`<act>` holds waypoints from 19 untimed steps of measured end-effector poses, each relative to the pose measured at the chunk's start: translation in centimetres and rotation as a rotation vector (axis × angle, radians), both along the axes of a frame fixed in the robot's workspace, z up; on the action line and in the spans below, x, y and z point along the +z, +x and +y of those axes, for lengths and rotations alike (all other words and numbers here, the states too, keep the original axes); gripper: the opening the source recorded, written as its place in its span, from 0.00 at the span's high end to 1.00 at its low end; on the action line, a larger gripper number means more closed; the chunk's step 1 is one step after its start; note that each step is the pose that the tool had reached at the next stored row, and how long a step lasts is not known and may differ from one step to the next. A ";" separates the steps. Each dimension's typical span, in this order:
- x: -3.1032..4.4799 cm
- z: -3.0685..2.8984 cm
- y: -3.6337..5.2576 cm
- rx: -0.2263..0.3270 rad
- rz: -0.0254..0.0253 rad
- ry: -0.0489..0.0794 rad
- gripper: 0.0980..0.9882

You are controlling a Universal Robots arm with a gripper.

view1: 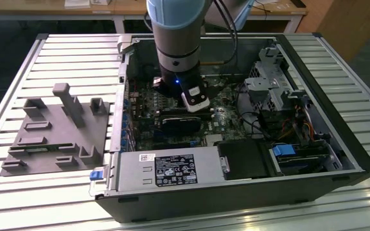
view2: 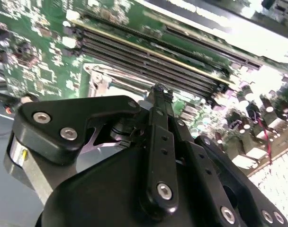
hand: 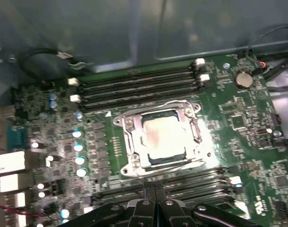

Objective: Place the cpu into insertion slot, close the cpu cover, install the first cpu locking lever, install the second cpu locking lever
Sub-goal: 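Install the second cpu locking lever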

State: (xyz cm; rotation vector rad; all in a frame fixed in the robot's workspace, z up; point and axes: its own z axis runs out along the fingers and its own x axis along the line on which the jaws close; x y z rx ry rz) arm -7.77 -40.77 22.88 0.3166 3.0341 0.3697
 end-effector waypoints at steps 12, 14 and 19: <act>0.00 0.64 1.62 -0.009 0.0014 -0.065 1.00; 0.00 0.92 1.83 -0.009 0.0013 -0.070 1.00; -0.02 2.18 1.97 -0.009 0.0013 -0.088 1.00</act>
